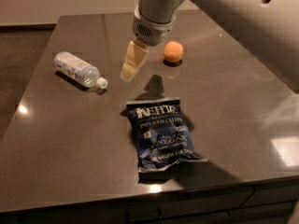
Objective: Move blue plastic bottle near blue chip bag
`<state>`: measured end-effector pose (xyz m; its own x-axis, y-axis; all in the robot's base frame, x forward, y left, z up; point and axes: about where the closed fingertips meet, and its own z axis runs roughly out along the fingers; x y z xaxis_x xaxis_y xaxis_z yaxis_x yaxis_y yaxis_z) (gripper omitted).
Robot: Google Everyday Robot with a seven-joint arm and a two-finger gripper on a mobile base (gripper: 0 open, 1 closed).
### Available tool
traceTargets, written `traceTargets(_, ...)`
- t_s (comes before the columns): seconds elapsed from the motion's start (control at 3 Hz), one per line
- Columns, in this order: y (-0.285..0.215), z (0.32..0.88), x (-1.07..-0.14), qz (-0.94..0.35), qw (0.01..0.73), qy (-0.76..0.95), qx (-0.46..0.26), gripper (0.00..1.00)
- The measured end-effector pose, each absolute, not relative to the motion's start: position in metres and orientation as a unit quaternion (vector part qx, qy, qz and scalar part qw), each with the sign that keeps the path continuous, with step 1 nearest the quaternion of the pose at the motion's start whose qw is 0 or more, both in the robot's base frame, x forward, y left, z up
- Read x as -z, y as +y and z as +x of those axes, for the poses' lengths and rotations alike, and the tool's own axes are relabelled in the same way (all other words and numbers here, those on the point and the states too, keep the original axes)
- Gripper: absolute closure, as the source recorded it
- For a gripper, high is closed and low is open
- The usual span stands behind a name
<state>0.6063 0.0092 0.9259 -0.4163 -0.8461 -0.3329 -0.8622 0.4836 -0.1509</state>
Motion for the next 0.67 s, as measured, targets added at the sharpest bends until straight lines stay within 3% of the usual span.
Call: traceTargets(0.67, 0.057, 0.614, -0.914, -0.524, 0.172, 0.834, -0.023, 0.0)
